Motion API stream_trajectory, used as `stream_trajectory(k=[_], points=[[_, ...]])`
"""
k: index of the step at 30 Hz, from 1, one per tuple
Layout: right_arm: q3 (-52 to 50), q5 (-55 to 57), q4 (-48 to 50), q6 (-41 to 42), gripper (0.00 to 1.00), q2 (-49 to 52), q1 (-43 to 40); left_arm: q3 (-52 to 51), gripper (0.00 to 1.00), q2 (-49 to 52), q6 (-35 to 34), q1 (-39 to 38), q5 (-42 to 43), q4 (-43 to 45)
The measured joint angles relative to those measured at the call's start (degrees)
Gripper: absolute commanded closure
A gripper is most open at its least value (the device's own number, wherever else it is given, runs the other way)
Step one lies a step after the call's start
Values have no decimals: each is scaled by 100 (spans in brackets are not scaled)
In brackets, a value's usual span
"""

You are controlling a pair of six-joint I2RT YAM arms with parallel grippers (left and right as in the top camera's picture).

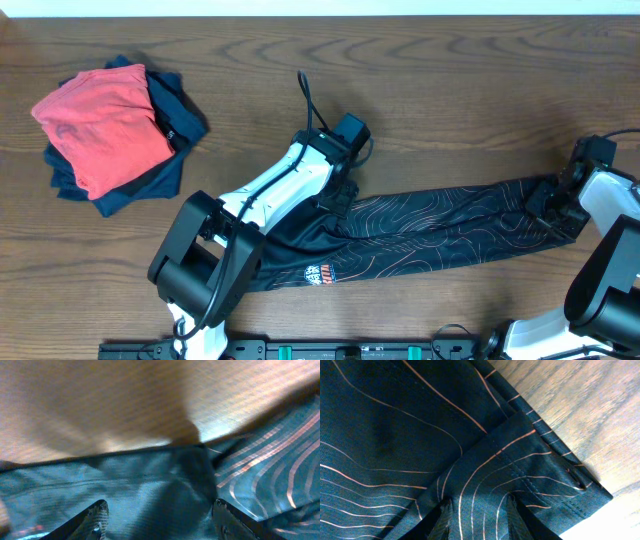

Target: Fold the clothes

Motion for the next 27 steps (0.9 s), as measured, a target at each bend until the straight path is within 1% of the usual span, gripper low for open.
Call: stream_trajectory(k=[6,14,21,27], points=[[-2,0,0,0,65,0,0,2,31,0,-9,0,-297,72],[-2,0,0,-2,65,0,0,61,30,0,-9,0,-319,136],[-2,0,0,-2,65,0,0,63,30,0,2,0,116,240],[-2,0,0,-2,65,0,0,63,29,0,166,0,476,173]])
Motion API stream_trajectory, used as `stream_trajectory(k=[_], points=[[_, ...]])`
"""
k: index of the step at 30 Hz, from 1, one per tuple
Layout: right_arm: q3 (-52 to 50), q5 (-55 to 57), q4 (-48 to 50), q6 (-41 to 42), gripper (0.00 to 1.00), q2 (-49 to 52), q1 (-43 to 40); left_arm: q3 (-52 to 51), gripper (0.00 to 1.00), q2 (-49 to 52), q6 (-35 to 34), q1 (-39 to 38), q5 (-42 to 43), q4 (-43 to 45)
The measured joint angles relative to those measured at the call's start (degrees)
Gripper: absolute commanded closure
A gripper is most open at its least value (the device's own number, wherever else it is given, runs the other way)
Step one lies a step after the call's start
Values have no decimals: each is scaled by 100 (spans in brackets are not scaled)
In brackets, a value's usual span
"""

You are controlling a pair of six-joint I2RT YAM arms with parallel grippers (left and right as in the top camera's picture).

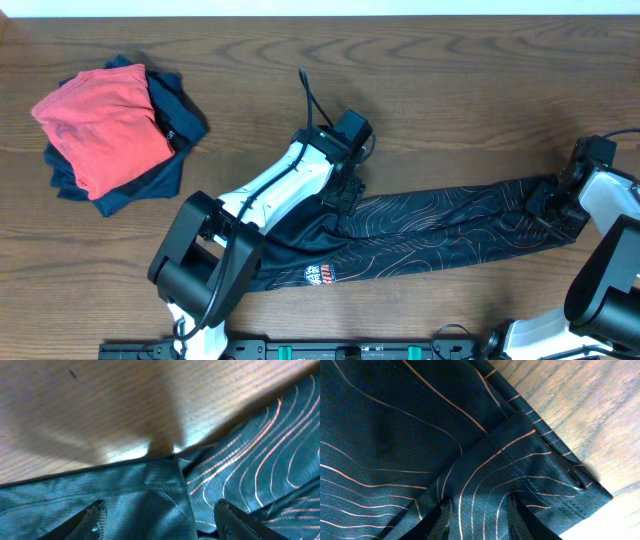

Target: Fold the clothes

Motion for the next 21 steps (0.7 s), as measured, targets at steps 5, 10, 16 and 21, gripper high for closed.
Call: stream_trajectory(k=[5,10,16,21], points=[[0,0,0,2,65,0,0,-2,29,0,184,0,83,-13],[0,0,0,2,65,0,0,-37,36,0,240,0,127,-11],[0,0,-2,2,65,0,0,-83,37,0,260,0,127,-9],[0,-2,-2,2,65,0,0,-238,41,0,256,0,127,0]])
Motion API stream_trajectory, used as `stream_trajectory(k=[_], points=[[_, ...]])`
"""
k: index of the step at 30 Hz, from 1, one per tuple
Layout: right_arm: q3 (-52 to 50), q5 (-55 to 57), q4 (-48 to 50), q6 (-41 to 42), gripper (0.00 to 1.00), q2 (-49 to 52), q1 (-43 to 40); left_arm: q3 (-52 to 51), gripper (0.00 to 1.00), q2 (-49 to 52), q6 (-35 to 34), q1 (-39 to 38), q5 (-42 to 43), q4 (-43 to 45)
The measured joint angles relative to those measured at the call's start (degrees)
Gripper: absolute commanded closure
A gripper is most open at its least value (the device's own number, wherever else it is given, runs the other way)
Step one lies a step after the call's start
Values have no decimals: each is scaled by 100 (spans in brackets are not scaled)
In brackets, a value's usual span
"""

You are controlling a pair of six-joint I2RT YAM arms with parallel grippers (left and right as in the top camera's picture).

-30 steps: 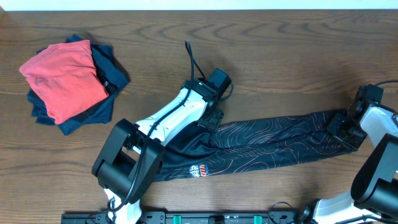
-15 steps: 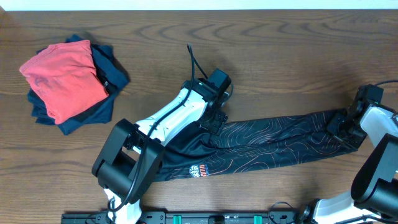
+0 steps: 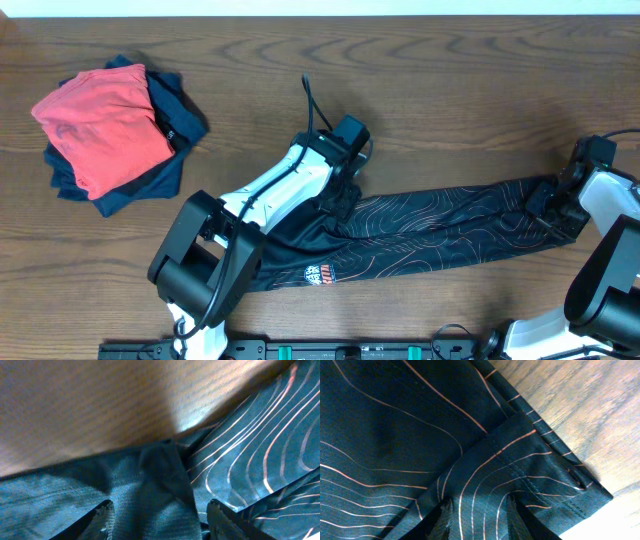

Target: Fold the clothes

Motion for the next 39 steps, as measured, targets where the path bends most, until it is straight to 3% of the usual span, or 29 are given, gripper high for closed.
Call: stream_trajectory(k=[7,11,14,17,25,33,39], points=[[0,2,-4,0,65,0,0,-129,59,0,13,0,17,48],[0,2,-4,0,65,0,0,-129,76,0,4,0,15,79],[0,2,-4,-2,65,0,0,-127,81,0,28,0,17,79],[0,2,-4,0,65,0,0,-125,94,0,70,0,13,74],[0,4,-4,0,65,0,0,-125,94,-308,46,0,234,-186],[0,2,-4,0,65,0,0,-92,93,-1478,35,-42,1204,-297],[0,4,-4,0,65,0,0,-76,94,-1543,-44,-503,1458,-262]])
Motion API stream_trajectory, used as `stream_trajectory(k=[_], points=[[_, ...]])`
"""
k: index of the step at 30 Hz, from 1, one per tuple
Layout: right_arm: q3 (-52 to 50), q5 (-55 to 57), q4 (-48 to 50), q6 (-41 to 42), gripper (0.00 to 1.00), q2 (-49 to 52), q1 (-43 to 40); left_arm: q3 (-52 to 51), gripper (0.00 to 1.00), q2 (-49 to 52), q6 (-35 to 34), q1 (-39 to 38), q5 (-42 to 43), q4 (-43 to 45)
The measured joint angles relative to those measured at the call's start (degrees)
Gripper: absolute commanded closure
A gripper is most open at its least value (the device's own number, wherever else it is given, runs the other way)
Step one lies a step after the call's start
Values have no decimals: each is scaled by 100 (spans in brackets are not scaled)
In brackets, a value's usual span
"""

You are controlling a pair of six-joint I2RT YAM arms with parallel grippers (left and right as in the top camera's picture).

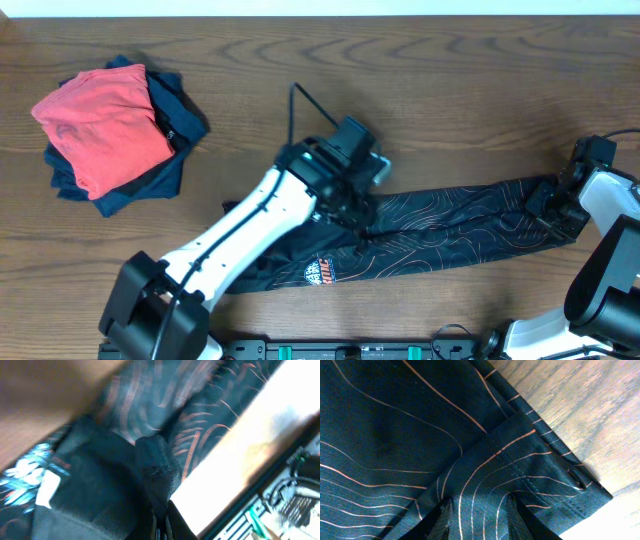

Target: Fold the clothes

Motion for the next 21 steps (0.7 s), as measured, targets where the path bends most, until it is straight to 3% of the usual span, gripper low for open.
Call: stream_trajectory(k=[6,9,14,18,21], points=[[0,-2,0,0,65,0,0,-24,93,0,-2,-595,76,107],[0,0,0,0,65,0,0,-26,87,2,4,-754,46,125],[0,-2,-2,0,65,0,0,-28,84,61,-114,-798,-234,146],[0,-2,-2,0,65,0,0,-31,63,98,-197,-798,-424,291],[0,-2,-4,0,65,0,0,-33,59,96,-295,-798,-490,404]])
